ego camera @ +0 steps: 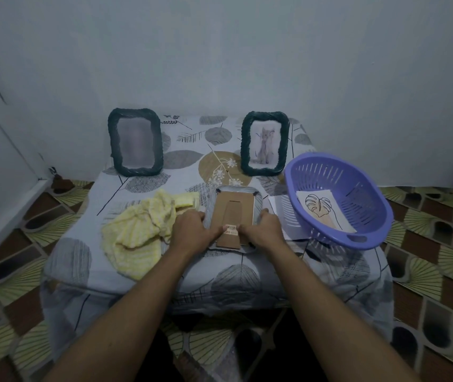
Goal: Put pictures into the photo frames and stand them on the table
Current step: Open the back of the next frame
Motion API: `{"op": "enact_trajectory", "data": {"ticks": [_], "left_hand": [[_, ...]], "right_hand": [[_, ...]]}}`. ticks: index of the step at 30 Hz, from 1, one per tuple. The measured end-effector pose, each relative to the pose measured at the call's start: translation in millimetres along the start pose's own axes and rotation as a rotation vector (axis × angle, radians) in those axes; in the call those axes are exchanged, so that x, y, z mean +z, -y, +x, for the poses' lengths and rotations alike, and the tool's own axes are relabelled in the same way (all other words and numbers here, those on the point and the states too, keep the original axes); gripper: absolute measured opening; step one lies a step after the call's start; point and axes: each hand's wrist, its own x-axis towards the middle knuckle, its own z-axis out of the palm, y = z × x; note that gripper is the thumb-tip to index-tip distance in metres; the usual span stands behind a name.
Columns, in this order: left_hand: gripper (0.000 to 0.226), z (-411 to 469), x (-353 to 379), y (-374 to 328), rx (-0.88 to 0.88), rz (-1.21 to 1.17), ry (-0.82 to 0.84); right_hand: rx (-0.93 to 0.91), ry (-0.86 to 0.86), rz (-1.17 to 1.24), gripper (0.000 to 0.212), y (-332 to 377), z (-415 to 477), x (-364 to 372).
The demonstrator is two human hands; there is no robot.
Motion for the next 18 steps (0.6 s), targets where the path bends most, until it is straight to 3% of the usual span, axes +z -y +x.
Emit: {"op": "enact_trajectory", "data": {"ticks": [6, 12, 18], "left_hand": [[0.054, 5.0, -8.0, 21.5, -0.033, 0.025, -0.041], [0.07, 7.8, -21.1, 44.6, -0.15, 0.121, -0.044], [0.057, 0.7, -23.9, 36.0, -0.113, 0.07, 0.006]], "right_hand": [[-0.061, -0.018, -0.113, 0.077, 11.2, -2.9, 18.7], [-0.134, 0.002, -0.266, 0.079, 16.7, -10.2, 28.5], [-0.142, -0.034, -0.299, 0.083, 16.5, -13.4, 29.3]]}}
